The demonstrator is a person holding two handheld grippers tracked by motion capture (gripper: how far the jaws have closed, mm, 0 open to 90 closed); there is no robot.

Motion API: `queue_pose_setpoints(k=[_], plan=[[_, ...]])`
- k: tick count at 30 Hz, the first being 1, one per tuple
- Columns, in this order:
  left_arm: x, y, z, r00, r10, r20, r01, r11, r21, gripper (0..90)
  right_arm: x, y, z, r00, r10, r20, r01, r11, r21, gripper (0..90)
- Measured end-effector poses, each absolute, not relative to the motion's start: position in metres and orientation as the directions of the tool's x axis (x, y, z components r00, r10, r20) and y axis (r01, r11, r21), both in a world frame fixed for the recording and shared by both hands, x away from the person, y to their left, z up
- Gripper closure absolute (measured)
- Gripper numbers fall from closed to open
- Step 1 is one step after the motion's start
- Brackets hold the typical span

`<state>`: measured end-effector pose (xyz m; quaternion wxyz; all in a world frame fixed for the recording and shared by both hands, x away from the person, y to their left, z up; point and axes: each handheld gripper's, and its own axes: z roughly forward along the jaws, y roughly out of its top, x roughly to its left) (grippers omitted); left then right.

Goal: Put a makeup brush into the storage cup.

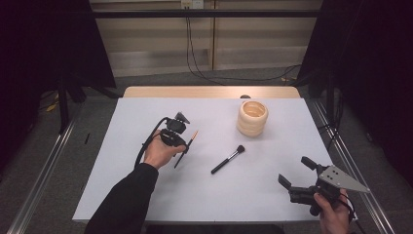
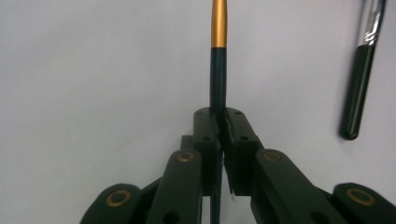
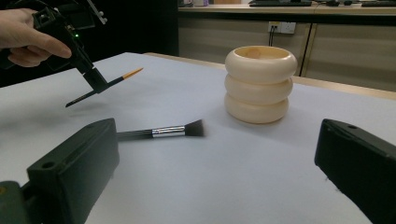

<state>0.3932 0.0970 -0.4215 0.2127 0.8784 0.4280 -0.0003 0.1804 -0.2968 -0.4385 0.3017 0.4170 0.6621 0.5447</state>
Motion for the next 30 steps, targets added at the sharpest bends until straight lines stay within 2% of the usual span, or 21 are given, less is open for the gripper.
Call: queue_pose_setpoints(k=[13,14,16,20,23,30], plan=[[0.383,0.111,-0.408,0.658,0.724,-0.205,0.696,-0.483,0.531,84.6,0.181,-0.297,-0.439,-0.47,0.881,0.056,0.227,0.059,0.972,0.0],[0.381,0.111,-0.408,0.643,0.734,-0.218,0.701,-0.45,0.553,84.6,0.181,-0.297,-0.439,-0.472,0.88,0.057,0.227,0.059,0.972,0.0],[0.378,0.115,-0.404,0.689,0.698,-0.195,0.651,-0.477,0.591,84.6,0.181,-0.297,-0.439,-0.469,0.881,0.058,0.227,0.057,0.972,0.0],[0.372,0.118,-0.398,0.705,0.693,-0.151,0.595,-0.462,0.658,84.6,0.181,-0.297,-0.439,-0.471,0.88,0.057,0.227,0.058,0.972,0.0],[0.369,0.122,-0.395,0.7,0.693,-0.172,0.582,-0.414,0.7,84.6,0.181,-0.297,-0.439,-0.471,0.881,0.054,0.225,0.06,0.972,0.0],[0.364,0.13,-0.391,0.71,0.687,-0.151,0.513,-0.359,0.779,84.6,0.181,-0.297,-0.439,-0.469,0.881,0.057,0.226,0.057,0.972,0.0]])
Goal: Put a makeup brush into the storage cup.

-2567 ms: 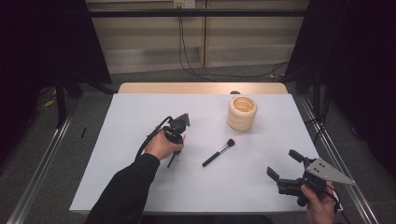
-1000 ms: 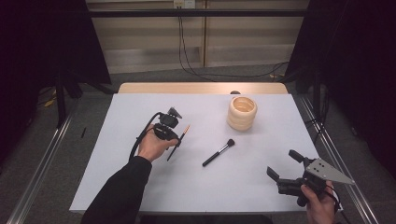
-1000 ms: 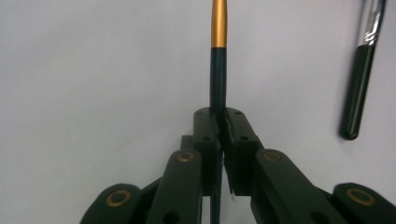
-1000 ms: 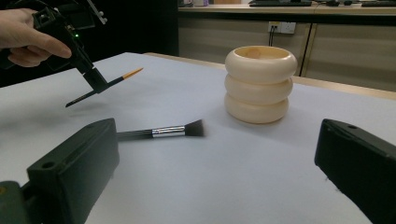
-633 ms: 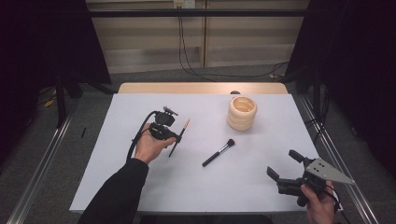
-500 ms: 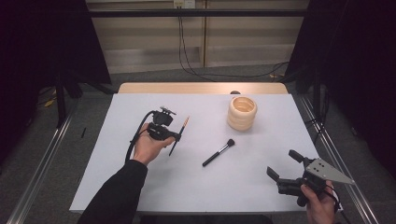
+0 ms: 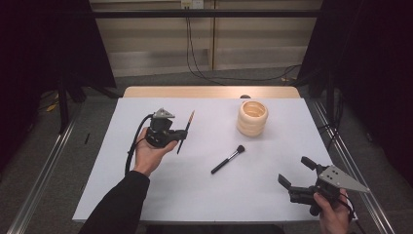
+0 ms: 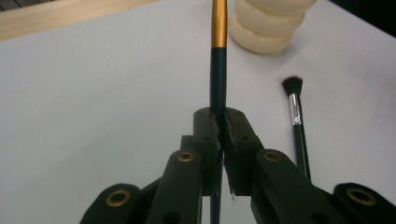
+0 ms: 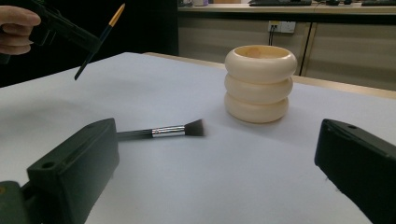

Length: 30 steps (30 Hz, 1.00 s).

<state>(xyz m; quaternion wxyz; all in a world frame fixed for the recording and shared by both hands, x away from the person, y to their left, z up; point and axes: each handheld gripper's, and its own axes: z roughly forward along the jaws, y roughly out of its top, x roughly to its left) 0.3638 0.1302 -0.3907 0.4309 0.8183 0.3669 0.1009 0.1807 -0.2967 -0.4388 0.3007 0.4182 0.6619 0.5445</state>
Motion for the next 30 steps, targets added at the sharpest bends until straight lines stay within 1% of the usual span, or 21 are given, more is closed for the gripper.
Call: queue_pose_setpoints(k=[2,4,7,10,17,24,30], plan=[[0.362,0.131,-0.389,0.718,0.679,-0.153,0.493,-0.34,0.801,84.6,0.181,-0.297,-0.439,-0.47,0.88,0.06,0.229,0.056,0.972,0.0],[0.359,0.131,-0.387,0.734,0.665,-0.135,0.457,-0.337,0.823,84.6,0.181,-0.296,-0.439,-0.47,0.881,0.059,0.228,0.057,0.972,0.0],[0.356,0.133,-0.383,0.746,0.648,-0.151,0.422,-0.285,0.861,84.6,0.181,-0.296,-0.439,-0.468,0.882,0.061,0.231,0.055,0.972,0.0],[0.352,0.135,-0.379,0.745,0.653,-0.138,0.383,-0.25,0.889,84.6,0.181,-0.296,-0.439,-0.469,0.882,0.057,0.226,0.058,0.972,0.0],[0.347,0.14,-0.376,0.728,0.668,-0.154,0.346,-0.165,0.924,84.6,0.181,-0.296,-0.439,-0.468,0.882,0.062,0.23,0.054,0.972,0.0],[0.344,0.141,-0.377,0.726,0.677,-0.124,0.301,-0.151,0.942,84.6,0.181,-0.296,-0.439,-0.47,0.88,0.062,0.227,0.053,0.972,0.0],[0.339,0.143,-0.377,0.728,0.67,-0.142,0.311,-0.138,0.941,84.6,0.18,-0.297,-0.439,-0.463,0.885,0.058,0.225,0.054,0.973,0.0]])
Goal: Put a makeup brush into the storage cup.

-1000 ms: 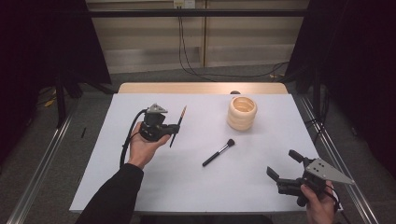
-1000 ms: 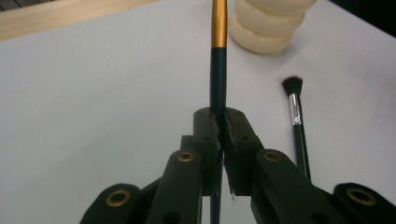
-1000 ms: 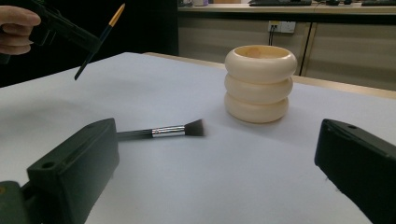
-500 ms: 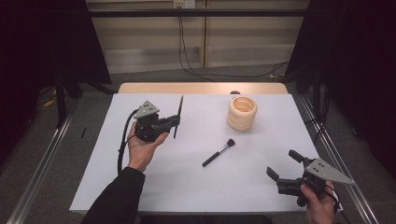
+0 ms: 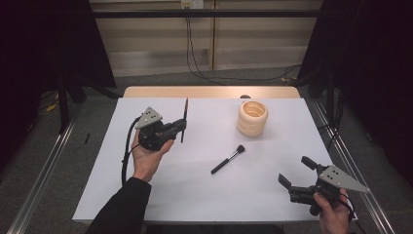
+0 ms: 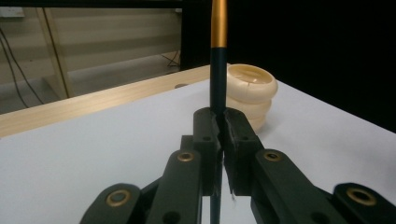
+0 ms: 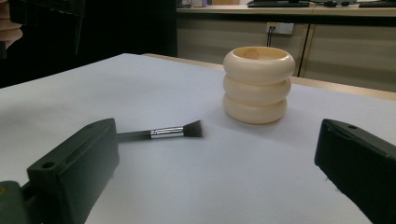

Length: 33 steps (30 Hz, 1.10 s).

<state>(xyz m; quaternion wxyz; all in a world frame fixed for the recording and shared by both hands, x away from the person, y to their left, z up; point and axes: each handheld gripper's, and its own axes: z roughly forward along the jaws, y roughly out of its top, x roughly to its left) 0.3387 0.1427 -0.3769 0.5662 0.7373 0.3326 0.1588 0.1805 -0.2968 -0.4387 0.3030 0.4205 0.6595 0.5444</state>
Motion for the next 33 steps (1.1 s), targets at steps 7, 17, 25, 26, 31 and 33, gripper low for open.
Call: queue_pose_setpoints(k=[7,17,25,26,31,33], plan=[[0.329,0.15,-0.376,0.722,0.669,-0.178,0.324,-0.099,0.941,84.6,0.181,-0.298,-0.437,-0.466,0.883,0.061,0.213,0.045,0.976,0.7],[0.315,0.15,-0.376,0.732,0.657,-0.181,0.319,-0.096,0.943,84.6,0.186,-0.295,-0.429,-0.483,0.87,0.094,0.204,0.007,0.979,0.0],[0.31,0.142,-0.381,0.746,0.636,-0.199,0.33,-0.094,0.939,84.6,0.196,-0.285,-0.414,-0.549,0.834,0.057,0.197,0.063,0.978,0.0],[0.31,0.141,-0.382,0.756,0.623,-0.2,0.327,-0.095,0.94,84.6,0.199,-0.283,-0.413,-0.559,0.828,0.051,0.194,0.071,0.978,0.0],[0.305,0.136,-0.381,0.753,0.627,-0.198,0.328,-0.097,0.94,84.6,0.211,-0.269,-0.408,-0.621,0.78,0.075,0.211,0.075,0.975,0.0],[0.303,0.134,-0.381,0.758,0.62,-0.203,0.326,-0.091,0.941,84.6,0.216,-0.261,-0.405,-0.632,0.771,0.076,0.197,0.065,0.978,0.0]])
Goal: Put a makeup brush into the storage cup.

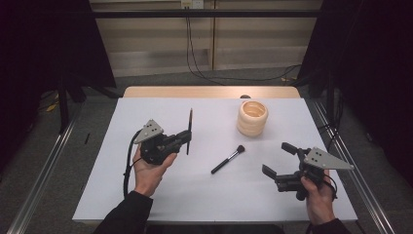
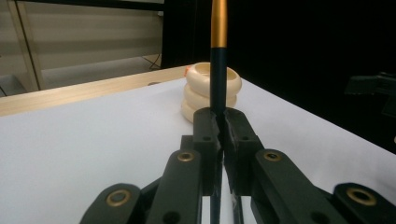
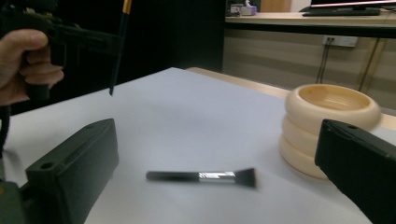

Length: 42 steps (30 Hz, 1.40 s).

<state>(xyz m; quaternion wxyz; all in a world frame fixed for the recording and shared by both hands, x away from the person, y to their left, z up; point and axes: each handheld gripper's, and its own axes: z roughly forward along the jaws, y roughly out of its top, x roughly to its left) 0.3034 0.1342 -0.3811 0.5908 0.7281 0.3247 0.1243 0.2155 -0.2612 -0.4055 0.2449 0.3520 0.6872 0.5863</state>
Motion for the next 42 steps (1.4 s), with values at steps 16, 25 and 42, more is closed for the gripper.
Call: queue_pose_setpoints(k=[16,25,42], plan=[[0.295,0.121,-0.387,0.772,0.597,-0.22,0.339,-0.092,0.936,84.6,0.252,-0.2,-0.388,-0.74,0.663,0.118,0.204,0.054,0.977,1.4],[0.293,0.113,-0.39,0.79,0.572,-0.219,0.338,-0.11,0.935,84.6,0.268,-0.179,-0.383,-0.764,0.63,0.138,0.213,0.045,0.976,2.4],[0.286,0.096,-0.395,0.825,0.519,-0.224,0.331,-0.123,0.936,84.6,0.284,-0.151,-0.383,-0.808,0.575,0.124,0.187,0.051,0.981,22.4]])
